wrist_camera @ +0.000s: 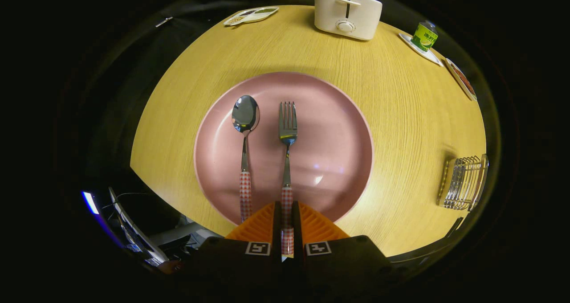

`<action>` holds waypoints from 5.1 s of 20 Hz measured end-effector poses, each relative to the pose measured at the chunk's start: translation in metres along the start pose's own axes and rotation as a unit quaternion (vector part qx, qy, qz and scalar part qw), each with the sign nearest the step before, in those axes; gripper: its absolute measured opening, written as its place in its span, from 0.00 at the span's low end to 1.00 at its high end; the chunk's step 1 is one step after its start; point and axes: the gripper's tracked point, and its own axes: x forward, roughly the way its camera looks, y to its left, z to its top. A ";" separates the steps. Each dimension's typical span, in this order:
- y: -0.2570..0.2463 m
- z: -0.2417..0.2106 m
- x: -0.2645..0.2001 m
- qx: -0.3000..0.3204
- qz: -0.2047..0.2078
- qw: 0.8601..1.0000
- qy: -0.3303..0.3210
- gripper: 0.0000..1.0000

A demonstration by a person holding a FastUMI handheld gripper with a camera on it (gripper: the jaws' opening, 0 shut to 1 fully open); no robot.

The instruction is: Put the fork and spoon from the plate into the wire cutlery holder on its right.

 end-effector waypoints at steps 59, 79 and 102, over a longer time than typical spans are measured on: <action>-0.309 -0.029 -0.155 -0.020 -0.031 0.965 0.260 0.42; 0.037 0.041 -0.077 -0.043 0.132 0.990 0.035 0.50; 0.026 0.032 -0.067 -0.036 0.130 0.989 0.060 0.10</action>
